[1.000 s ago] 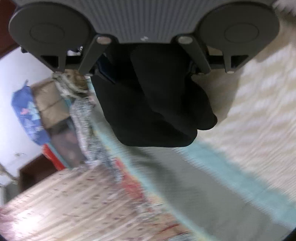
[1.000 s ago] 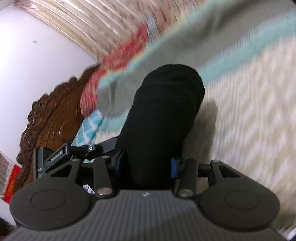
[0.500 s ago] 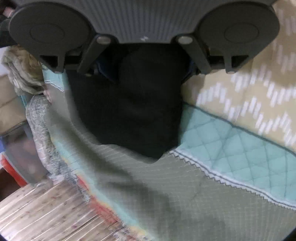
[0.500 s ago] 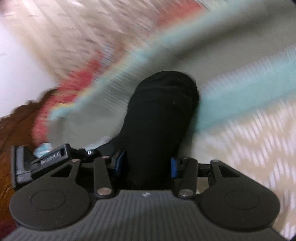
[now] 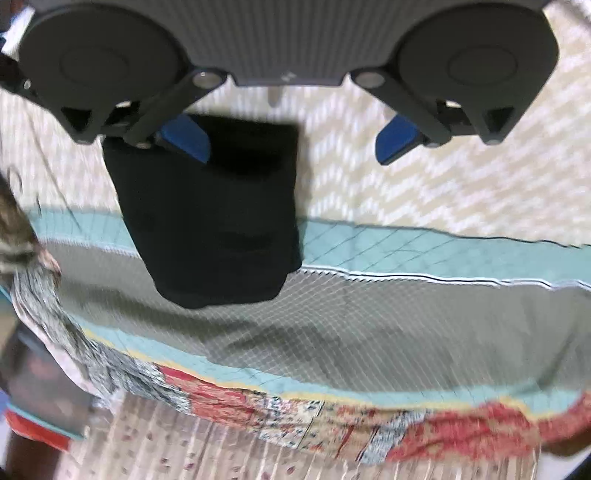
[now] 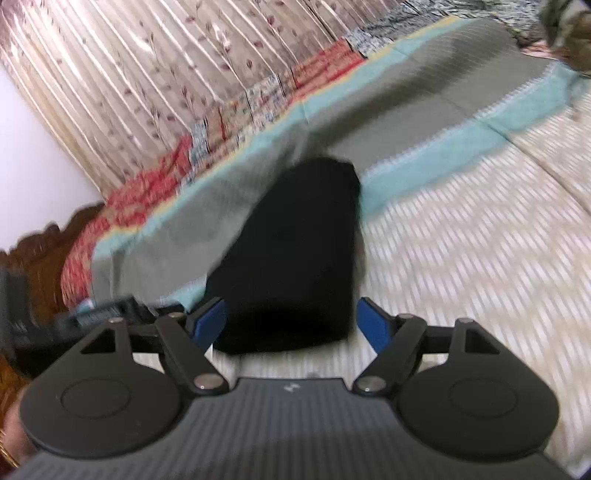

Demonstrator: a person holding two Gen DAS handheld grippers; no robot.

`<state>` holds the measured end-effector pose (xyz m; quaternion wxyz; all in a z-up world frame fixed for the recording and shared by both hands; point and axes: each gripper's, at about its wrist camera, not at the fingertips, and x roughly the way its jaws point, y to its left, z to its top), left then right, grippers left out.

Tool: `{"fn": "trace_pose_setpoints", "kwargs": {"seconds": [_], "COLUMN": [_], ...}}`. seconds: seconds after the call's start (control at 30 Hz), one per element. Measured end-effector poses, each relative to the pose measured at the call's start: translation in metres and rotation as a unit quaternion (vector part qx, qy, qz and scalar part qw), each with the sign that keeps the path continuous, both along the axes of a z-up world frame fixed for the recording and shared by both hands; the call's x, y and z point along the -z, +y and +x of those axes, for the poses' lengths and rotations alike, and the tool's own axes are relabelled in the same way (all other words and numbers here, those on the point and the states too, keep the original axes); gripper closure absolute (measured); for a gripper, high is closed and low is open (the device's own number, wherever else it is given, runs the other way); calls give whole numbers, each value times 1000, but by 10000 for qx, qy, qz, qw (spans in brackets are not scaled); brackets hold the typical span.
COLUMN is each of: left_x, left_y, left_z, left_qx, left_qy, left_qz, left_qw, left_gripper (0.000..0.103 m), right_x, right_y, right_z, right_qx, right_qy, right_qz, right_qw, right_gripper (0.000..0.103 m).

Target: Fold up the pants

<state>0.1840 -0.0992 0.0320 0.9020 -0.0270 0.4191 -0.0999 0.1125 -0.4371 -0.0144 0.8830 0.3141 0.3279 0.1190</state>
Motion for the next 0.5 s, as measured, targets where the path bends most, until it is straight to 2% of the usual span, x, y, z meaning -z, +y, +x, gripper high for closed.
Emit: {"fn": "trace_pose_setpoints", "kwargs": {"seconds": [0.13,0.3,0.4,0.5], "left_x": [-19,-37,-47,-53], "left_y": [1,7,11,10], "left_z": [-55,-110,-138,-155], "left_qx": [95,55,-16,-24], "left_qy": [-142,-280,-419,-406], "left_qz": [262,255,259,515], "left_qw": [9995,9993,9988,9978], "left_gripper": [0,0,0,0], "right_x": [-6,-12,-12,-13], "right_y": [19,41,51,60], "right_z": [-44,-80,-99,-109], "right_qx": [26,289,265,181], "right_qy": [5,-18,311,567], "right_qz": [-367,-526,-426,-495], "right_qw": [9993,9982,9983,9970], "right_gripper": [22,14,11,10]}}
